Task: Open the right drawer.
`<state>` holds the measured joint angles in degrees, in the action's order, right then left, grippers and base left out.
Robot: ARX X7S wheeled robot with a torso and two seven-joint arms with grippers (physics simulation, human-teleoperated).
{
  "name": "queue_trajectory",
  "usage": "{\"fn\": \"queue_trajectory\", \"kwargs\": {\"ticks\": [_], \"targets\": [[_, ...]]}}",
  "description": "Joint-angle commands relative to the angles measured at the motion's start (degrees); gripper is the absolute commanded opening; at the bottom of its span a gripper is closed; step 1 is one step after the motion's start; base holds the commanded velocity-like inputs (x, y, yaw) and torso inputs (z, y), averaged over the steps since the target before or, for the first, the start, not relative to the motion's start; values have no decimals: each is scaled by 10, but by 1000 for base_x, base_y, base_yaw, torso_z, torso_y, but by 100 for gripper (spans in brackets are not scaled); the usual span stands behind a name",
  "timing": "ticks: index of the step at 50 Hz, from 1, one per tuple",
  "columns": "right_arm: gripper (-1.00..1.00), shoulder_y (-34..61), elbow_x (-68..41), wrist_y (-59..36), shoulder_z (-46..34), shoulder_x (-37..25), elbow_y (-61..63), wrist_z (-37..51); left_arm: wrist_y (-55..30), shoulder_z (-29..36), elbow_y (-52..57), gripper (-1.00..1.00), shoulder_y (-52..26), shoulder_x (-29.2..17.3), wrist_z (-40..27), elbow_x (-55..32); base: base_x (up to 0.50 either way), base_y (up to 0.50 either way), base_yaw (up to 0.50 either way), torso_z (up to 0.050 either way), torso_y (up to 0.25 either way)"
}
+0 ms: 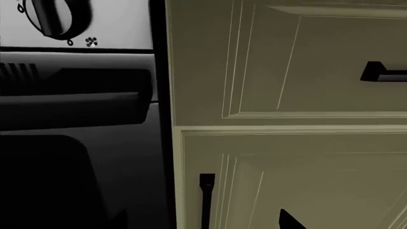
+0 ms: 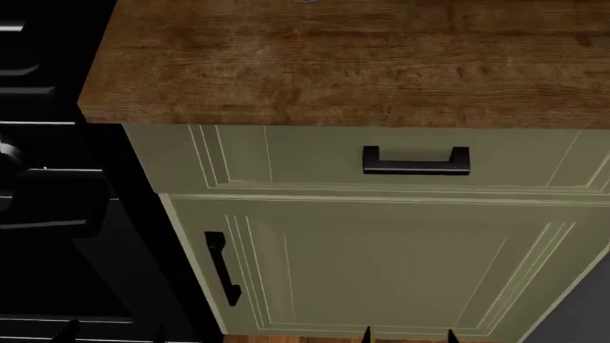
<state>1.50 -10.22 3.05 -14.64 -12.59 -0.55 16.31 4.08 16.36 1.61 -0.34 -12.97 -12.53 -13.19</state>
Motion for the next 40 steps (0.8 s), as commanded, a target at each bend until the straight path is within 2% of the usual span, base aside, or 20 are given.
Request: {"fn": "queue_trajectory", "kwargs": {"ticks": [1,40], "targets": [[100,0,-2,-2,-3,-3,3,3,4,3,-1,100,0,-3,-2,-2,148,0,0,0,0],[100,2,-4,4,-16,-11,-5,7,9,12,-4,100,-3,-9,-11,-10,133,0,0,0,0]]}}
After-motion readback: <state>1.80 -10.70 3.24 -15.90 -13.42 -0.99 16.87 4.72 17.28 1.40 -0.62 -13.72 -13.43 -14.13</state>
